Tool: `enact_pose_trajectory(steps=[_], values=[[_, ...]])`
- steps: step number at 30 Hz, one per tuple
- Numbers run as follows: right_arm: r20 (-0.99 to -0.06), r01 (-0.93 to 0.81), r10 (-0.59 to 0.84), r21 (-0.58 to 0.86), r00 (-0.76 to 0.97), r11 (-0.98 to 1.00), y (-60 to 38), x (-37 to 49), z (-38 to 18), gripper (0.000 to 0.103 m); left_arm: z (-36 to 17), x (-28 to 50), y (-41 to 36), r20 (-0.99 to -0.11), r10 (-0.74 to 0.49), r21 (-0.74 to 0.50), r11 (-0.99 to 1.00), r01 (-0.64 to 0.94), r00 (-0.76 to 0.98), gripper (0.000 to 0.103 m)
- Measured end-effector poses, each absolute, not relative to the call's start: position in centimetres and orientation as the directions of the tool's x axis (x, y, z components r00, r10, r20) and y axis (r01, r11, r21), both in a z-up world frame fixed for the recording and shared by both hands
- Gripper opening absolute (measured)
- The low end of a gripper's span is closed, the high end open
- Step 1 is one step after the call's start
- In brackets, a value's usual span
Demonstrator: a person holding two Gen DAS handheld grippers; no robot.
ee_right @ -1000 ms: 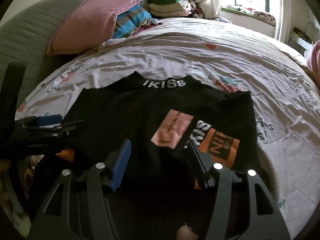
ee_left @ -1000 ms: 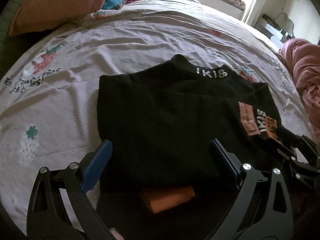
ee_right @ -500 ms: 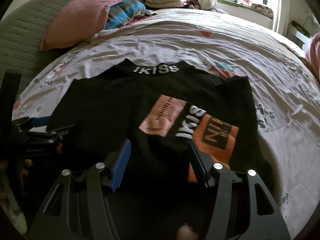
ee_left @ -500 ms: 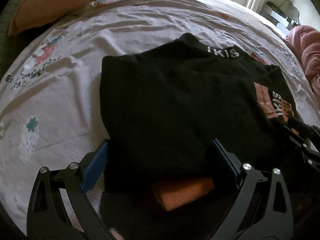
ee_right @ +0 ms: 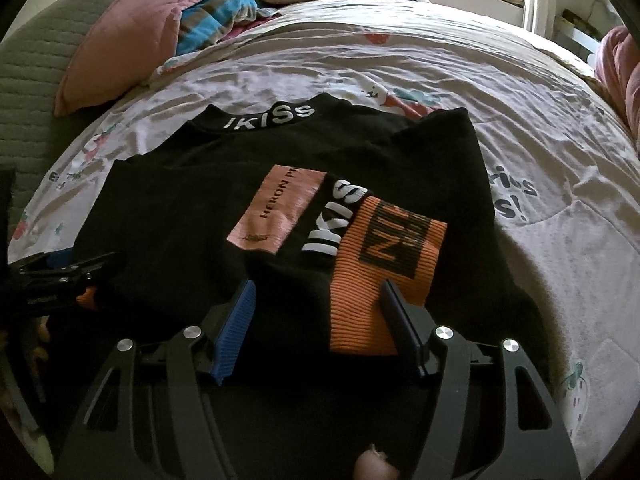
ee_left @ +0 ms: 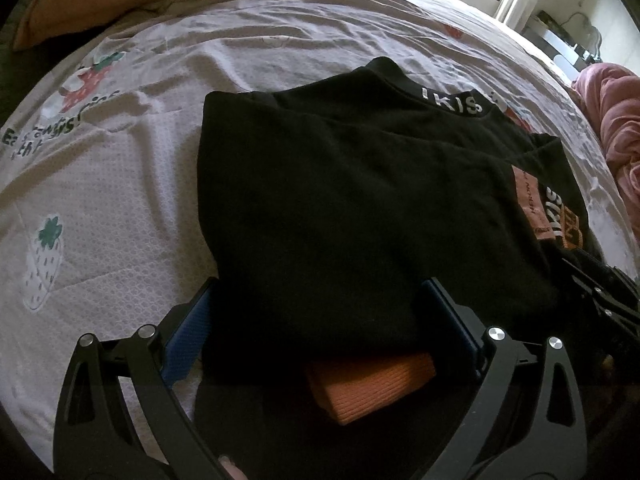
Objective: Fold small clothes
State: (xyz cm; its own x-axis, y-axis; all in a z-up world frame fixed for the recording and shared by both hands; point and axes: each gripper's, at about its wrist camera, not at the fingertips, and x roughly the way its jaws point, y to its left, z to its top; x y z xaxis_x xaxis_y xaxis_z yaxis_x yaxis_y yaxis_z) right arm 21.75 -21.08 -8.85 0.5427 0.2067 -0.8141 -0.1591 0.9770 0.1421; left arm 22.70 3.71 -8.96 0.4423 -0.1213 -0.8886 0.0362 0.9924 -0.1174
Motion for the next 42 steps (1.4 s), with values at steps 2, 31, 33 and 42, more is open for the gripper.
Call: enact_pose_trajectory(steps=[2, 31, 33, 42], values=[[-0.816, -0.150, 0.192, 0.131, 0.545, 0.980, -21.2, 21.8, -8.9, 0.063, -9.1, 22.7, 3.7, -0.891, -0.117, -0.112, 0.993, 0.036, 0.439, 0.093], [-0.708, -0.142, 0.245, 0.202, 0.662, 0.969, -24.0, 17.7, -3.1, 0.096, -3.2, 19.8, 2.3, -0.802, -0.176, -0.159, 0.984, 0.080, 0.571, 0.093], [-0.701, -0.147, 0.247, 0.202, 0.669, 0.968, -24.0, 17.4, -2.7, 0.097, -3.0, 19.5, 2.2, -0.798, -0.172, -0.157, 0.985, 0.076, 0.578, 0.093], [-0.684, -0.157, 0.256, 0.204, 0.683, 0.966, -24.3, 16.1, -1.4, 0.097, -1.6, 18.1, 2.3, -0.770, -0.184, -0.169, 0.982, 0.083, 0.611, 0.093]])
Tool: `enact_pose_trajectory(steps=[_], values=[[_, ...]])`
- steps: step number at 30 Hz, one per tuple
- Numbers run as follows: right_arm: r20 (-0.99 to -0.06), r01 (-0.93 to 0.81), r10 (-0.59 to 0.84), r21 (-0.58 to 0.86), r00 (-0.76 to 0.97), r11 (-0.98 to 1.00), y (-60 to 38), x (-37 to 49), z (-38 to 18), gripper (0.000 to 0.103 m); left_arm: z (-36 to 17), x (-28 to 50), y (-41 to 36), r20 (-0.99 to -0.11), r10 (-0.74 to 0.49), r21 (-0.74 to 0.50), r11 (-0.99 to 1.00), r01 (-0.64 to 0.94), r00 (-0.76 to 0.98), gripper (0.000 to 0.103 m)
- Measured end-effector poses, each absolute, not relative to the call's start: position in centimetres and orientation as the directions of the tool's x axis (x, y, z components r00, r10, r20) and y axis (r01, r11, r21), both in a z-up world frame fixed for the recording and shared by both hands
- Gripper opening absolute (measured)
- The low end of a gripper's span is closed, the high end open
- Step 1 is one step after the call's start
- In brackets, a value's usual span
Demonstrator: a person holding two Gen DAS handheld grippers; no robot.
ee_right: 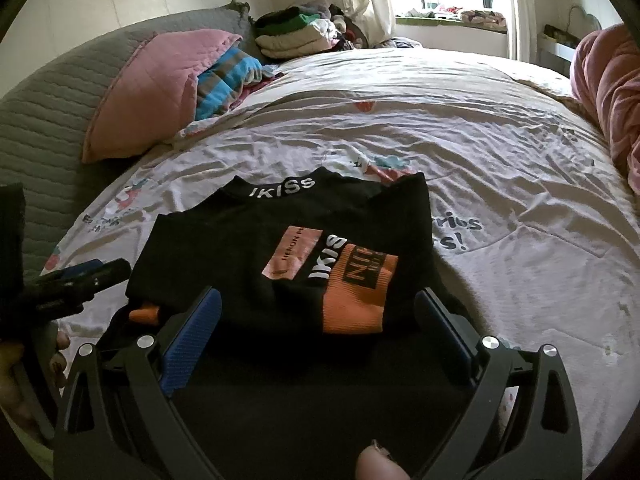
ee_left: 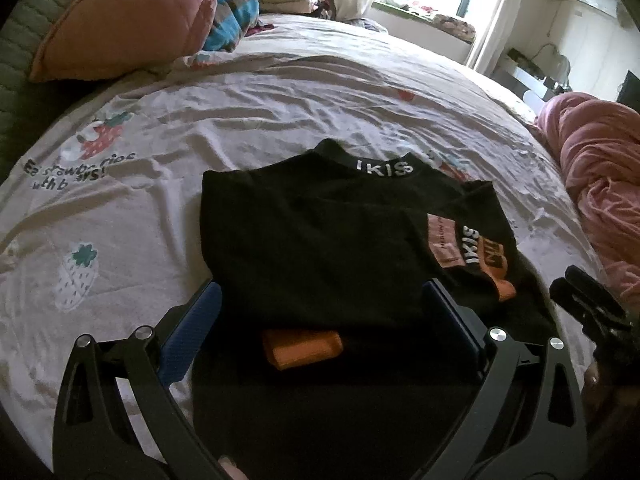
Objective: Fold small clothes
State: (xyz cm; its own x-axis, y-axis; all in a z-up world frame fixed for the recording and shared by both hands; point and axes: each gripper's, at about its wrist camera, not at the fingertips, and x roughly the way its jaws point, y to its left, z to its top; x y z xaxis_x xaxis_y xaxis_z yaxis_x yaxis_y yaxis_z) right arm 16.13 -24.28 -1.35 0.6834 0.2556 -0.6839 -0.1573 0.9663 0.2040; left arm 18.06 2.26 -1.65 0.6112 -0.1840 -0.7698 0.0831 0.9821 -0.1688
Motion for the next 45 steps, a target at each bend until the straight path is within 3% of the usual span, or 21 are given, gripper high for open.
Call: enact_pose_trajectory(steps=[13, 45], values=[[-0.658, -0.188, 0.279, 0.207, 0.700, 0.960, -24.8, 13.5, 0.5, 0.097, -1.4, 13.8, 3.4, -0.734, -0.208, -0.231, 0.972, 0.050, 0.647, 0.093], [-0.568, -0.261, 0.354, 0.241, 0.743, 0.935, -27.6, 5.6, 5.4, 0.098, 1.9, 2.3, 9.4, -0.774, -0.067, -0.154, 0.984, -0.085, 0.630, 0.093]])
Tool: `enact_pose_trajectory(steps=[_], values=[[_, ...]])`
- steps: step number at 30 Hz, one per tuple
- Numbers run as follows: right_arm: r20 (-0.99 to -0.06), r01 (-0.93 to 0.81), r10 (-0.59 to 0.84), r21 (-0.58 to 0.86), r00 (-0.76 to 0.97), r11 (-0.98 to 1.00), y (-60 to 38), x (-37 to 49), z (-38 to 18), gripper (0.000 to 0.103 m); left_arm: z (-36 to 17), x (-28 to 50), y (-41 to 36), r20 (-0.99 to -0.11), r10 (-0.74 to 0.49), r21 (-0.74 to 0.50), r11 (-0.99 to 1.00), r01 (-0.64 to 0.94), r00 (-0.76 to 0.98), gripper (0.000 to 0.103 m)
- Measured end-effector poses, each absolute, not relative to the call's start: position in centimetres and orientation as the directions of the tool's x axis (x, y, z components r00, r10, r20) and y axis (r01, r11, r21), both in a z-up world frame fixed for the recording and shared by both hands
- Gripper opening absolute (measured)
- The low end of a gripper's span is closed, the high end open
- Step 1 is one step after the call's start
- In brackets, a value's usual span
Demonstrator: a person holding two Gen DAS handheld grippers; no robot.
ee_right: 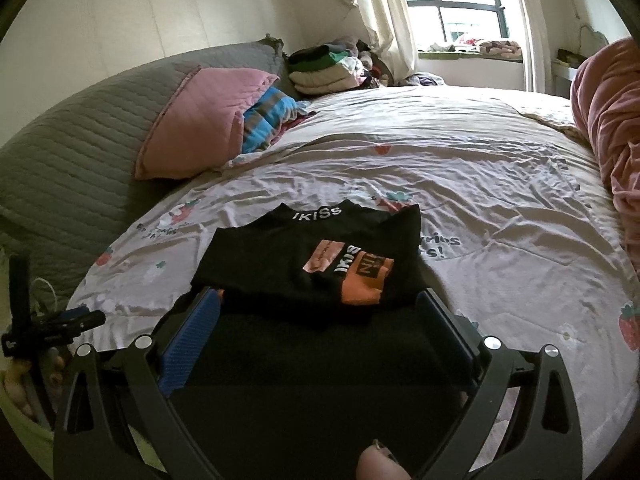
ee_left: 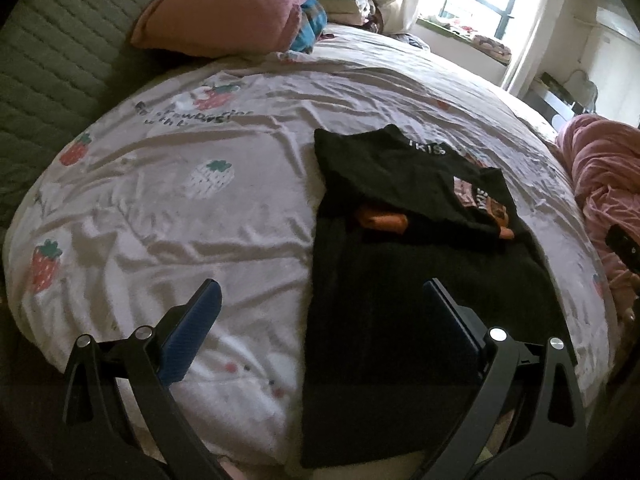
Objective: Fold small clothes
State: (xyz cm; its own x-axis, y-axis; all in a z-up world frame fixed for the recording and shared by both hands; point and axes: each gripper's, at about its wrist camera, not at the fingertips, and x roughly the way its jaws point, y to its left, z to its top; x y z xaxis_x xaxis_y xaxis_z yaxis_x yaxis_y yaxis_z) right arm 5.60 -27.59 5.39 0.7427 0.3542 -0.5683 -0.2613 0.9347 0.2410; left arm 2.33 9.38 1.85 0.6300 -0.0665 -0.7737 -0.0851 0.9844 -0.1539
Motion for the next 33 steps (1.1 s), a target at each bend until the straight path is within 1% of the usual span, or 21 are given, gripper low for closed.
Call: enact_pose_trajectory(steps=[10, 23, 33], values=[[-0.578, -0.273, 0.353, 0.223, 0.736, 0.936, -28.7, 3.7, 5.0, 0.098, 0.6, 0.5, 9.6, -0.794, -0.092, -0.187, 0.978, -0.097, 0.601, 0.093], [-0.626, -0.264, 0.340, 0.214, 0.702, 0.940, -30.6, 2.0, 2.6, 0.098, -2.0, -1.9, 9.8, -0.838, -0.091, -0.180, 0.977, -0.115, 0.538, 0.093], [-0.662, -0.246, 0.322, 0.208, 0.677, 0.947, -32.0, 0.8, 0.7, 0.098, -3.1, -3.7, 9.4, -0.844, -0.117, -0.202, 0.974, -0.107, 0.524, 0.093]])
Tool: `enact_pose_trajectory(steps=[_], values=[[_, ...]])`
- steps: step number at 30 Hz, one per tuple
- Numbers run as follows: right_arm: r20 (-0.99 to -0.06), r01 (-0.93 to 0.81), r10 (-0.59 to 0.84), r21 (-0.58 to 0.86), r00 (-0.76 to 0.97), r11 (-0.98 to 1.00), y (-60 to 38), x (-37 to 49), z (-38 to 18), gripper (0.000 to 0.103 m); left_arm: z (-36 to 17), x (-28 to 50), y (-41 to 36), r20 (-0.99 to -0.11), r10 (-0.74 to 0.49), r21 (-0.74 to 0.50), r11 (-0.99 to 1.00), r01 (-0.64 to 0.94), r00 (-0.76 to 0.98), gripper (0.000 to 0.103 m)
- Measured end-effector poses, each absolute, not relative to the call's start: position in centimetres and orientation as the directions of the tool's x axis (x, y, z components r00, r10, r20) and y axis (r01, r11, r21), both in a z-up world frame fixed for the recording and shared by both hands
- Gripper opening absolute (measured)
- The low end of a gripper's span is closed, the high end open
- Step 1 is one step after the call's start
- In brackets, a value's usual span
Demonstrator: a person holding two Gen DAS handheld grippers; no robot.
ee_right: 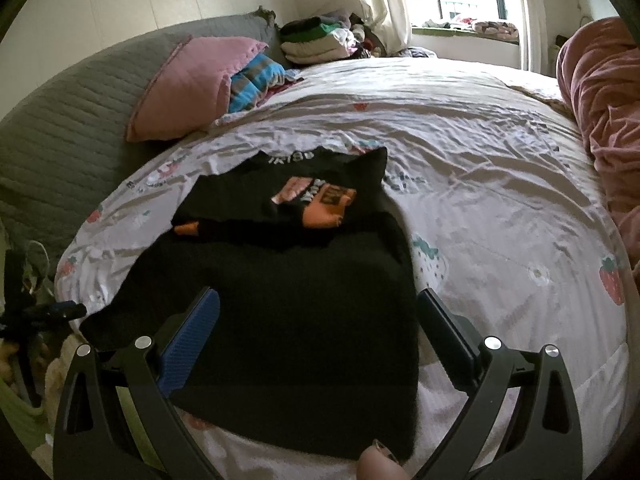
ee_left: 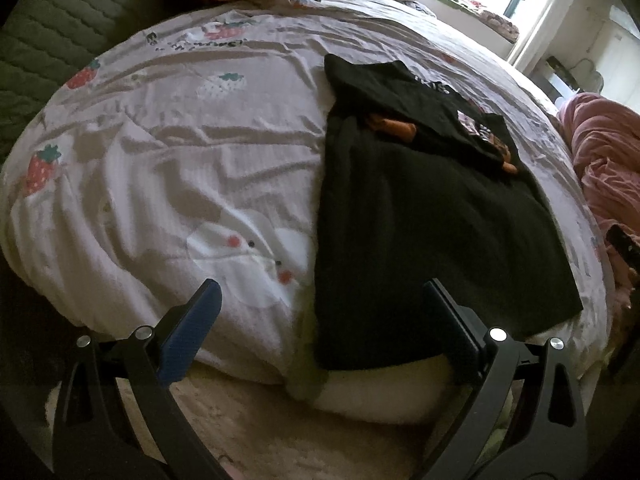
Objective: Fold small clothes
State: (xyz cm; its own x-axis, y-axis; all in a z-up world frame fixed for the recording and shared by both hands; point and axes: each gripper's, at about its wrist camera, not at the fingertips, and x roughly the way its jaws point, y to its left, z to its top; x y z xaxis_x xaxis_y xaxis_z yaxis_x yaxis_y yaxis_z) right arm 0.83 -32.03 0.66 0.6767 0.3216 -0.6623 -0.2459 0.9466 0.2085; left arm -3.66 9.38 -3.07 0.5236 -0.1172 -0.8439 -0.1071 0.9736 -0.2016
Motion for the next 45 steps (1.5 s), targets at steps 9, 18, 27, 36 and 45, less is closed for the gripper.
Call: enact_pose_trajectory(steps=[9, 18, 27, 36, 45], values=[[-0.690, -0.245, 0.317, 0.205, 0.651, 0.948, -32.9, -0.4, -1.0, 0.098, -3.7, -4.6, 8.8, -0.847, -0.136, -0.217, 0.971, -0.101, 0.514, 0.093], [-0.704, -0.246, 0.325, 0.215, 0.632, 0.945, -33.7, -1.5, -2.2, 0.098, -4.5, -5.4, 8.4, -0.850, -0.163, -0.244, 0.965, -0.099, 0.502, 0.090], [-0.728, -0.245, 0.316, 0.207, 0.609, 0.947, -34.1, -2.2, -3.4, 0.098, -4.9, -5.5, 8.1, -0.841, -0.207, -0.291, 0.952, -0.097, 0.499, 0.060], [-0.774, -0.235, 0.320, 0.225, 0.546, 0.946, -35.6, -3.1, -5.7, 0.098, -5.3, -4.8, 7.5, -0.840, -0.218, -0.304, 0.947, -0.099, 0.497, 0.048], [-0.798, -0.237, 0.340, 0.253, 0.498, 0.938, -35.6, -3.4, -7.3, 0.067, -5.9, -4.1, 7.7, -0.846, -0.205, -0.300, 0.946, -0.120, 0.493, 0.048]])
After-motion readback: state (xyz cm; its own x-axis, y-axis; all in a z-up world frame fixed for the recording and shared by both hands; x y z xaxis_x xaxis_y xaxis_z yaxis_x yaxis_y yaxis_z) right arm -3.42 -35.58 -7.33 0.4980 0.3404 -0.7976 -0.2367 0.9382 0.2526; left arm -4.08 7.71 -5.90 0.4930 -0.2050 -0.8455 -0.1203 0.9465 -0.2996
